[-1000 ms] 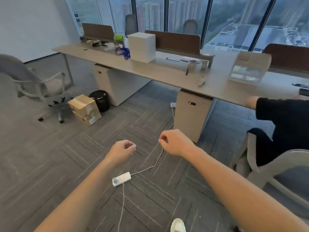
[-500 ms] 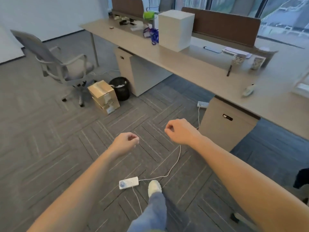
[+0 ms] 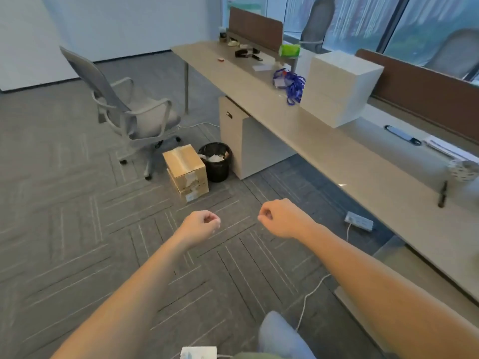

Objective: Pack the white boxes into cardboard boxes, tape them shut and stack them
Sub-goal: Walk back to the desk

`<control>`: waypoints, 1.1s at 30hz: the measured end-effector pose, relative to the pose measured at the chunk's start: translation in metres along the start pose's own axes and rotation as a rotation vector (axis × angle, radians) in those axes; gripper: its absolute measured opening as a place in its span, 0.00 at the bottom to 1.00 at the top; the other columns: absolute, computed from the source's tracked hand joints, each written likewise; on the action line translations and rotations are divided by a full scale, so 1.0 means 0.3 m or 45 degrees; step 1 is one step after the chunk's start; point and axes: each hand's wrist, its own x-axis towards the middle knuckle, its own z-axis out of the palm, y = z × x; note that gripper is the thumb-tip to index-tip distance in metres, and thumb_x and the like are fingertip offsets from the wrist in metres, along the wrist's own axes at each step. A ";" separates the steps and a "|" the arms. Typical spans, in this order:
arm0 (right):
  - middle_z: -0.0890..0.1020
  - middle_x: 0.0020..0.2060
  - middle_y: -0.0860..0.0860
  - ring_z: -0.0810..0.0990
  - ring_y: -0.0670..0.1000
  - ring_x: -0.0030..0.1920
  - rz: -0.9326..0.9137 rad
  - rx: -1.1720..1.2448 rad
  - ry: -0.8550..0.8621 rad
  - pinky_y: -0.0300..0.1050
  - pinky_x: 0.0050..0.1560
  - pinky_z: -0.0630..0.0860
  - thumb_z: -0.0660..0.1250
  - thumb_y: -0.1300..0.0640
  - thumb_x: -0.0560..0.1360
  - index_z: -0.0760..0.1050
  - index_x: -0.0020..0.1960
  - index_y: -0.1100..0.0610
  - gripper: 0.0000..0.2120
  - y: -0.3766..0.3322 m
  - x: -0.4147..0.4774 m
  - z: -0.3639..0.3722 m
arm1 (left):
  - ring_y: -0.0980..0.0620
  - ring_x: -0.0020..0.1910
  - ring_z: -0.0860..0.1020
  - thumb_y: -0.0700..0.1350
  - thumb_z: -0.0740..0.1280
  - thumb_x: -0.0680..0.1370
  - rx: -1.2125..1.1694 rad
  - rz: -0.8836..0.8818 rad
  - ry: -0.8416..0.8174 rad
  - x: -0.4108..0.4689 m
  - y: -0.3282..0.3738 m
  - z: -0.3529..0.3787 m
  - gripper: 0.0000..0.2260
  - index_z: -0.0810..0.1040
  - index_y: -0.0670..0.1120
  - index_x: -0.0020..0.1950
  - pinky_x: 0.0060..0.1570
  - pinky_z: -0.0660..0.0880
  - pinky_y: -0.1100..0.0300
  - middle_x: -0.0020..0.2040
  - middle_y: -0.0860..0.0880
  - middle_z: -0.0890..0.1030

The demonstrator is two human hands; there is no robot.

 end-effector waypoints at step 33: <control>0.76 0.31 0.52 0.75 0.51 0.33 0.148 0.339 -0.209 0.44 0.36 0.71 0.60 0.49 0.81 0.74 0.36 0.60 0.20 -0.484 2.539 -0.251 | 0.49 0.52 0.80 0.49 0.64 0.81 -0.111 -0.466 0.106 2.052 -0.331 -1.324 0.07 0.81 0.51 0.48 0.58 0.77 0.50 0.50 0.51 0.83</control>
